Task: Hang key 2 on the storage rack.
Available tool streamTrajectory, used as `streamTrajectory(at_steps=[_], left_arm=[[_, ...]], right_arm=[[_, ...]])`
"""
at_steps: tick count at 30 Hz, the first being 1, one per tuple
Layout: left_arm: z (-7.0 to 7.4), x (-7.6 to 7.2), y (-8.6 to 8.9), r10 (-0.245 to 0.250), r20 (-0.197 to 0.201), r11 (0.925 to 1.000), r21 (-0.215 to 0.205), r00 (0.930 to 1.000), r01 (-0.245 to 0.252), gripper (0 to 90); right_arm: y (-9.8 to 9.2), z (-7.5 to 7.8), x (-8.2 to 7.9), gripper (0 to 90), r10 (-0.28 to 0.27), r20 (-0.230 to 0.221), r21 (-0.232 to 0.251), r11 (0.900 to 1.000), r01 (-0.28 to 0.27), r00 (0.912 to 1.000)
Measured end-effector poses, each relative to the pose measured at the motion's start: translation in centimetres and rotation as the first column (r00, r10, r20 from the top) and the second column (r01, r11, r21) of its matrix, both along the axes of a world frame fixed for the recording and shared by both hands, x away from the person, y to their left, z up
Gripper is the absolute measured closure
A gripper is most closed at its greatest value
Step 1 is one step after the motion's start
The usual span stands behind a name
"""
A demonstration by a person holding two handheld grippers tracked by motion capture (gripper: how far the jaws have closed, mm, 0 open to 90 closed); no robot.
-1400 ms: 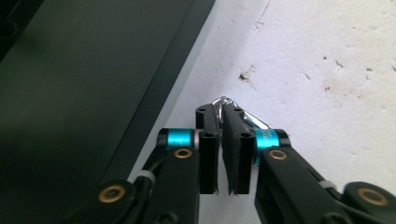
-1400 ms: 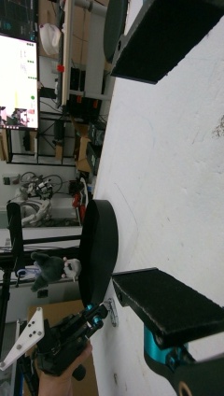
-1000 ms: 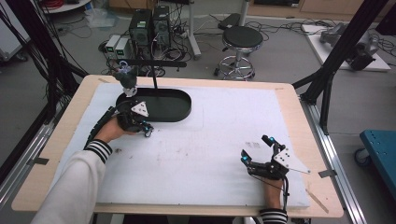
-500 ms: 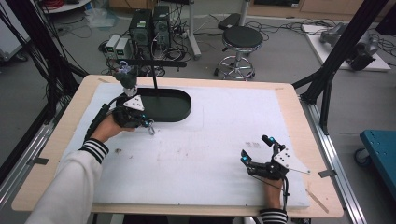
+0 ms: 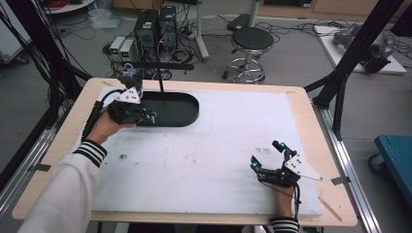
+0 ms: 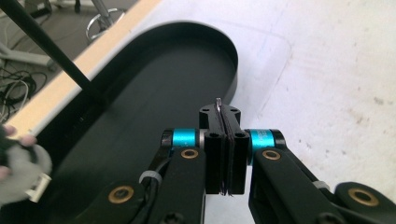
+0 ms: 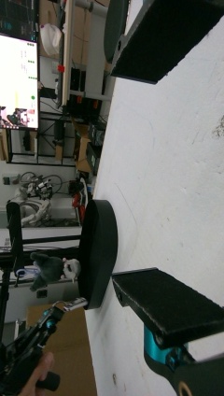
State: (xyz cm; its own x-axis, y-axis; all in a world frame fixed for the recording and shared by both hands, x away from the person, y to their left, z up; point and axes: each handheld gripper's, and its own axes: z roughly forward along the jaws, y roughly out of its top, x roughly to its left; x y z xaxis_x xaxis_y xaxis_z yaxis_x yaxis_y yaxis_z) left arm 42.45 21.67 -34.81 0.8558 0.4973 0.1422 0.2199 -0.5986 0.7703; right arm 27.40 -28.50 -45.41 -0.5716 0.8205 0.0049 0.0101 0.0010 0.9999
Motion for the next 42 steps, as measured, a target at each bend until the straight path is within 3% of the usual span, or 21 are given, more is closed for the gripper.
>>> streamTrajectory(at_steps=[6, 27, 34, 42], left_arm=[[1.9, 0.0, 0.4, 0.023, 0.03, 0.9983, -0.054, 0.9993, -0.021, 88.3], [6.8, 0.8, 1.5, 0.083, 0.079, 0.9921, -0.1, 0.9934, -0.075, 88.3], [8.2, 1.6, 1.8, 0.1, 0.08, 0.9885, -0.122, 0.9918, -0.09, 88.3], [9.6, 2.7, 1.9, 0.118, 0.071, 0.9875, -0.113, 0.9904, -0.11, 88.3]], right_arm=[[0.0, 0.0, 0.0, 2.8, 0.0, 0.0, -0.001, 1.0, 0.0, 1.0], [0.0, 0.0, 0.0, 2.8, 0.0, -0.004, 0.005, 1.0, 0.0, 1.0], [0.0, 0.0, 0.0, 2.8, 0.0, -0.005, 0.007, 1.0, 0.0, 1.0], [0.0, 0.0, 0.0, 2.8, -0.001, -0.004, 0.008, 1.0, 0.001, 1.0]])
